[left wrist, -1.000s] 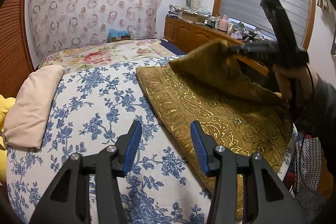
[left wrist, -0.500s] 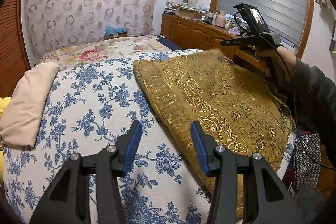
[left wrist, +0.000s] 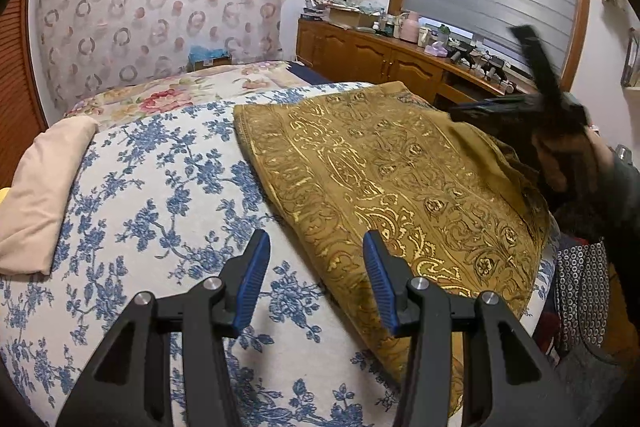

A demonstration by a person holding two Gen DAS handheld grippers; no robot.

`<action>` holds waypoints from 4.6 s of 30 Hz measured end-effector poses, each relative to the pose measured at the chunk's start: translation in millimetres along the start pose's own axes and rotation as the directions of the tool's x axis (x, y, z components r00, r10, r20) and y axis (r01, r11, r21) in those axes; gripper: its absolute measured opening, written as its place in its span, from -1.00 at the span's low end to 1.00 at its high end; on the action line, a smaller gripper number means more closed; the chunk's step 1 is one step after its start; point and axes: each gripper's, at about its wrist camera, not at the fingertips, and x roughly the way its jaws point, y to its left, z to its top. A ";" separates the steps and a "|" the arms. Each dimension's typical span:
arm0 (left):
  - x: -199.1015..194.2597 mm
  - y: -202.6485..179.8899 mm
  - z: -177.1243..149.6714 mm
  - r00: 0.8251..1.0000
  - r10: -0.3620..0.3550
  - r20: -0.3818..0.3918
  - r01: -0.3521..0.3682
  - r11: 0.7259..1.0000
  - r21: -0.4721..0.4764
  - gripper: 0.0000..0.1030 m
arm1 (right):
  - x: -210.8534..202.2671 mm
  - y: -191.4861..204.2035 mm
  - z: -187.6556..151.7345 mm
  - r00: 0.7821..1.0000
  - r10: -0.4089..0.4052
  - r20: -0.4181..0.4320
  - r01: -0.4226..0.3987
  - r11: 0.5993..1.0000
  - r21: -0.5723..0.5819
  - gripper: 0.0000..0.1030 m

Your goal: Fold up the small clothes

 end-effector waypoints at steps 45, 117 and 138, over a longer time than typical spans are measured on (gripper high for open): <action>17.5 -35.3 -31.2 0.986 -0.056 -0.159 0.062 0.998 0.032 -0.08 | -69.3 3.1 -98.0 0.994 -0.097 0.046 0.094 0.993 0.066 -0.40; 8.9 -0.9 106.1 0.993 -0.068 0.092 0.070 0.997 -0.019 -0.92 | -61.5 35.3 -5.7 0.971 0.062 0.232 -0.035 0.992 -0.120 -0.89; 75.3 68.9 116.3 0.996 -0.008 -0.087 0.002 0.998 -0.064 -0.13 | 68.7 6.3 71.5 0.985 0.137 0.104 -0.118 0.978 -0.173 -0.90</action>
